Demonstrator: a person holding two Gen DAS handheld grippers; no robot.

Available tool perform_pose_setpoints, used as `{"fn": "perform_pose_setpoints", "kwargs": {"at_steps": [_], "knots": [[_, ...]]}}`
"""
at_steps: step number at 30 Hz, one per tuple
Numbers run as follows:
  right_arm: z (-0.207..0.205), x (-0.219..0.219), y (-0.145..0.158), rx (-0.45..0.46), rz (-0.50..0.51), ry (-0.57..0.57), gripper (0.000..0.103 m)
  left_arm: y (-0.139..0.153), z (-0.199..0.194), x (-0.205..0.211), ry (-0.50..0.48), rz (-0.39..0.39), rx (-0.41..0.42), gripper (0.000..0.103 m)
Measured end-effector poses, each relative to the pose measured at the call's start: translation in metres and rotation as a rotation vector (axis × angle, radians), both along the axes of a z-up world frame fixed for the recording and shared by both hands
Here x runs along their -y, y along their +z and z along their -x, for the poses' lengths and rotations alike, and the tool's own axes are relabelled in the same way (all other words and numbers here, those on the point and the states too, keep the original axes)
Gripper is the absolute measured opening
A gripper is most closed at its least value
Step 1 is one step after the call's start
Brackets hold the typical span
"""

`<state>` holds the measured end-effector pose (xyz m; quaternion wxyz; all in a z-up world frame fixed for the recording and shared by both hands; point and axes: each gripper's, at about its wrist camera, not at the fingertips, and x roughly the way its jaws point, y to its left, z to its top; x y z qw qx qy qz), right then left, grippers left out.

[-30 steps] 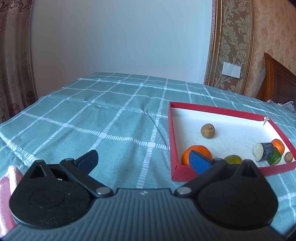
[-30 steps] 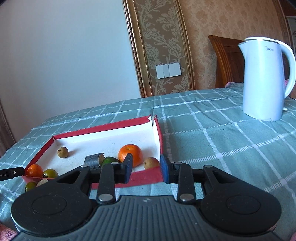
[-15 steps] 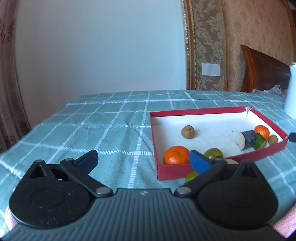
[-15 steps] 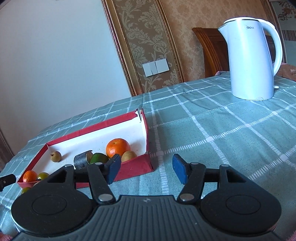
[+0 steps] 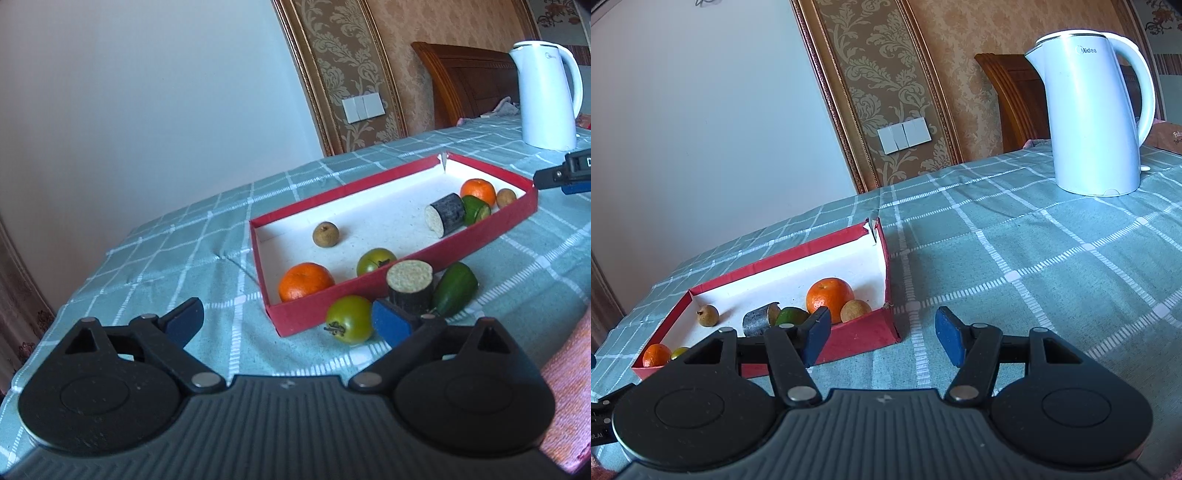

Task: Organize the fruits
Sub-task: 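Lower the left tool onto the second green tomato and close, then carry the green tomato into the tray with the left tool and open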

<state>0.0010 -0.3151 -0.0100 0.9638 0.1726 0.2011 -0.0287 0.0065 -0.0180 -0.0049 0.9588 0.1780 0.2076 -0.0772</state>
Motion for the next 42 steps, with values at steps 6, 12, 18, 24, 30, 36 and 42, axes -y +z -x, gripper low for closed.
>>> {"fn": "perform_pose_setpoints", "kwargs": {"at_steps": [6, 12, 18, 24, 30, 36, 42], "knots": [[0.000, 0.000, 0.000, 0.000, -0.001, 0.000, 0.062, -0.003, -0.018, -0.005, -0.011, 0.072, -0.133, 0.088], [0.000, 0.000, 0.000, 0.001, -0.001, 0.000, 0.062, -0.003, -0.022, -0.003, -0.022, 0.095, -0.171, 0.085], [0.000, 0.001, 0.000, 0.000, -0.002, 0.001, 0.062, -0.007, -0.027, 0.003, -0.048, 0.114, -0.218, 0.065], [0.000, 0.001, 0.000, 0.000, -0.003, 0.001, 0.062, -0.008, -0.030, 0.005, -0.068, 0.135, -0.234, 0.054], [0.000, 0.001, 0.000, -0.001, -0.005, 0.002, 0.062, -0.007, -0.030, 0.002, -0.093, 0.183, -0.255, 0.032], [0.000, 0.001, 0.000, -0.001, -0.006, 0.002, 0.062, -0.003, -0.023, 0.001, -0.070, 0.183, -0.240, 0.030], [0.000, 0.001, 0.000, -0.001, -0.005, 0.002, 0.062, 0.022, -0.017, -0.008, -0.062, 0.217, -0.168, 0.030]]}}
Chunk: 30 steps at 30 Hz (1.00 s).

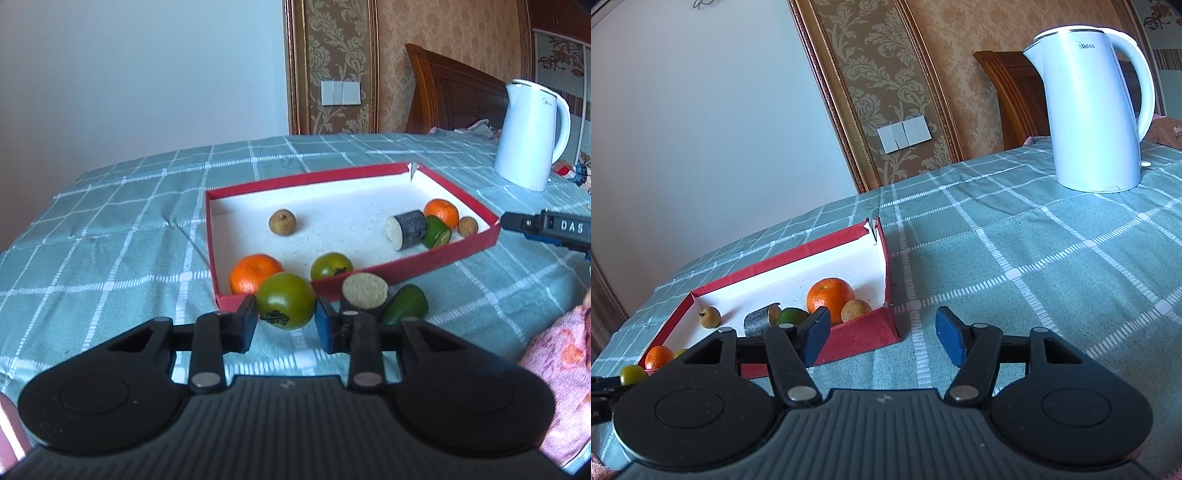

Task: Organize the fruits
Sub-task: 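Carry the green tomato into the tray with the left tool and open, then move the right tool toward the green cucumber piece beside the tray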

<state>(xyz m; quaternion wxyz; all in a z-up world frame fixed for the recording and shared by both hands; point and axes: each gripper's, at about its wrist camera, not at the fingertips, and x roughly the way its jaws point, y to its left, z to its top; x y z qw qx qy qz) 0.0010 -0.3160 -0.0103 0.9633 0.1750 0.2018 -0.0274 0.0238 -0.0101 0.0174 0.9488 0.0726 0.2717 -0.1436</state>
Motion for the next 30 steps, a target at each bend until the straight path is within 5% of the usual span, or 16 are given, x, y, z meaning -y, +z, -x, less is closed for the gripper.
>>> {"fn": "perform_pose_setpoints", "kwargs": {"at_steps": [11, 12, 15, 16, 22, 30], "knots": [[-0.001, 0.000, -0.001, 0.000, -0.014, -0.003, 0.063, 0.022, -0.049, 0.015, 0.039, -0.018, 0.056, 0.031], [-0.001, 0.000, -0.001, 0.000, -0.015, -0.002, 0.063, 0.022, -0.052, 0.016, 0.053, -0.026, 0.060, 0.036], [-0.001, 0.001, -0.001, -0.001, -0.019, -0.001, 0.063, 0.020, -0.047, 0.014, 0.095, -0.046, 0.100, 0.080], [-0.001, 0.001, -0.001, 0.000, -0.021, -0.001, 0.063, 0.019, -0.045, 0.012, 0.103, -0.046, 0.111, 0.086], [-0.001, 0.001, -0.002, 0.000, -0.024, 0.000, 0.063, 0.010, -0.024, -0.007, 0.171, -0.015, 0.106, 0.103], [-0.001, 0.002, -0.001, 0.000, -0.021, 0.000, 0.065, -0.011, -0.017, -0.043, 0.293, 0.100, 0.063, 0.103]]}}
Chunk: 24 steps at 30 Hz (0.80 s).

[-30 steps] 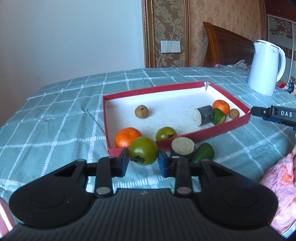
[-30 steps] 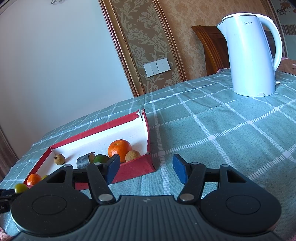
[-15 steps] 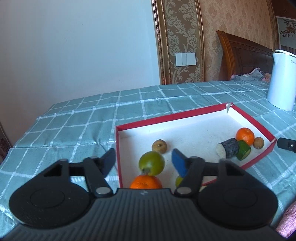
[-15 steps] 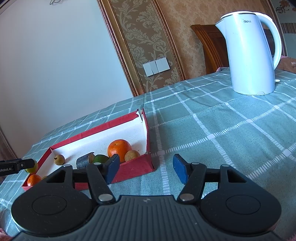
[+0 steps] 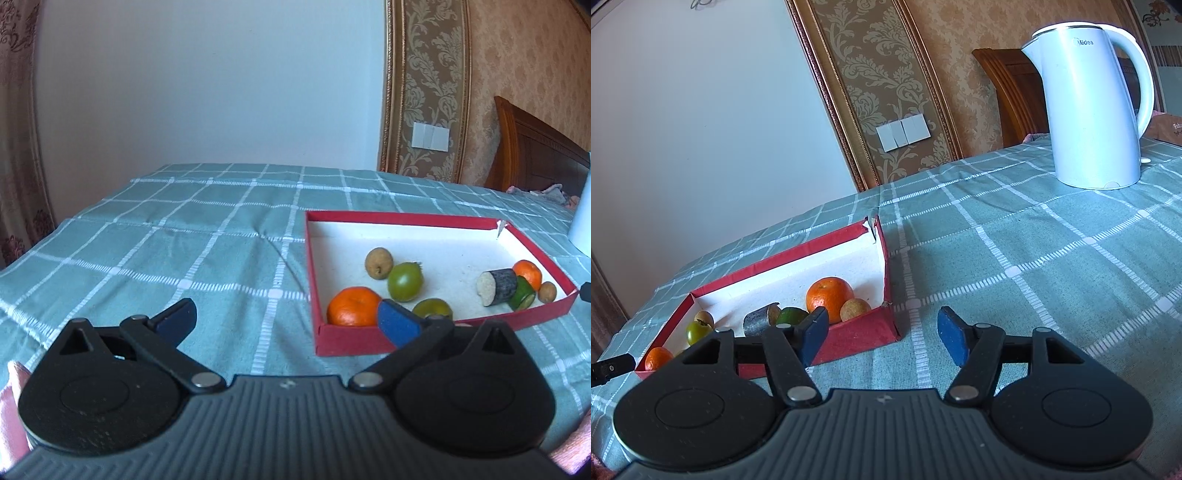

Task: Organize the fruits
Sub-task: 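Move the right tool toward the green cucumber piece beside the tray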

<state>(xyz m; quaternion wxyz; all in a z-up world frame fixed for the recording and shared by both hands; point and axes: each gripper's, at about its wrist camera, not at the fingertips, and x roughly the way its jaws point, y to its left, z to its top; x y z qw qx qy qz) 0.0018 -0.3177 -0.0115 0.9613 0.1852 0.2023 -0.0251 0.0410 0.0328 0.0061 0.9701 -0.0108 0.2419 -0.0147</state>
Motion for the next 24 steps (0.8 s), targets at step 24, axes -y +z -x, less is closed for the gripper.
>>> {"fn": "perform_pose_setpoints", "kwargs": {"at_steps": [24], "knots": [[0.016, -0.058, 0.028, 0.002, 0.158, 0.209, 0.073, -0.003, -0.004, -0.005, 0.045, 0.017, -0.022, 0.103]]}}
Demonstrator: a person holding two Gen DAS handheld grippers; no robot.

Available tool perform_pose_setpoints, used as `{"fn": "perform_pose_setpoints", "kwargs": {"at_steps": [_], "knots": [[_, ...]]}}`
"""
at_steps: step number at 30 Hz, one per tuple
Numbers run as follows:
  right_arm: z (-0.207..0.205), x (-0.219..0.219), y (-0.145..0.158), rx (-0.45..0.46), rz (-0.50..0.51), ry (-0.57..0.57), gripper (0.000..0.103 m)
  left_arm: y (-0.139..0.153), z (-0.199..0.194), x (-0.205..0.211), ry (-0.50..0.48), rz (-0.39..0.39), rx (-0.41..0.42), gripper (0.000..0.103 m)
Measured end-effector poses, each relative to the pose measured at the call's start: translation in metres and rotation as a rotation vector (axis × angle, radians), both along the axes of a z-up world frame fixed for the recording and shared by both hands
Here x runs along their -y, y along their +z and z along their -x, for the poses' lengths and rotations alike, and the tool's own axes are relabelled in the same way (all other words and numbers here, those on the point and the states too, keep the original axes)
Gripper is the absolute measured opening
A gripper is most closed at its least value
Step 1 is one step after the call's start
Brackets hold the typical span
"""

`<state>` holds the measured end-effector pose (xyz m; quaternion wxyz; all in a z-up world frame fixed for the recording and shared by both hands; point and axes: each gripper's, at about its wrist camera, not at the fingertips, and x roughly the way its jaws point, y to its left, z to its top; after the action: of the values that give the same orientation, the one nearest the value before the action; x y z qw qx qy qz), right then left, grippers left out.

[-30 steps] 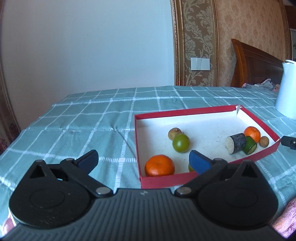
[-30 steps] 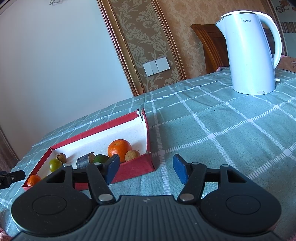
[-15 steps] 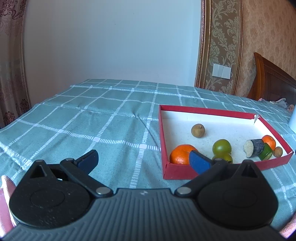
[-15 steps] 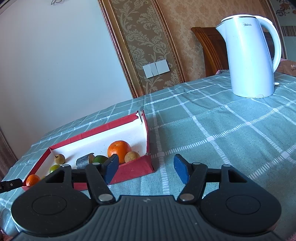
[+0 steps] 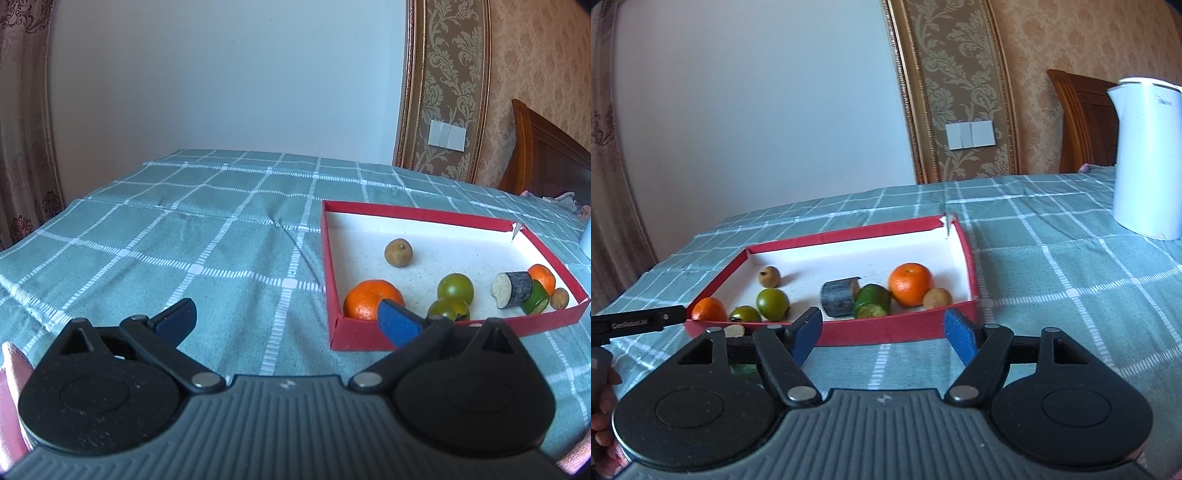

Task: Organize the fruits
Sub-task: 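Move the right tool toward the green cucumber piece beside the tray, then grasp the cucumber piece with the right tool and drop it into the tray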

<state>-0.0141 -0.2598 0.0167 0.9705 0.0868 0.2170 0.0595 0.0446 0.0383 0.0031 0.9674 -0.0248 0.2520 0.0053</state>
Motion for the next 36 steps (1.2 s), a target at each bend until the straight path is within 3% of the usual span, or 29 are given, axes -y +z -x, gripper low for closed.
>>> {"fn": "perform_pose_setpoints", "kwargs": {"at_steps": [10, 31, 34, 36], "knots": [[0.008, -0.061, 0.009, -0.001, 0.121, 0.194, 0.077, 0.000, -0.001, -0.002, 0.012, 0.010, -0.012, 0.103], [-0.014, -0.100, -0.018, -0.077, 0.213, 0.265, 0.077, 0.001, 0.000, -0.007, 0.005, 0.041, -0.008, 0.103], [-0.018, -0.105, -0.021, -0.089, 0.226, 0.274, 0.073, 0.001, 0.000, -0.008, 0.005, 0.046, -0.007, 0.103], [-0.021, -0.105, -0.023, -0.101, 0.228, 0.279, 0.060, 0.000, 0.000, -0.008, 0.005, 0.049, -0.008, 0.103]]}}
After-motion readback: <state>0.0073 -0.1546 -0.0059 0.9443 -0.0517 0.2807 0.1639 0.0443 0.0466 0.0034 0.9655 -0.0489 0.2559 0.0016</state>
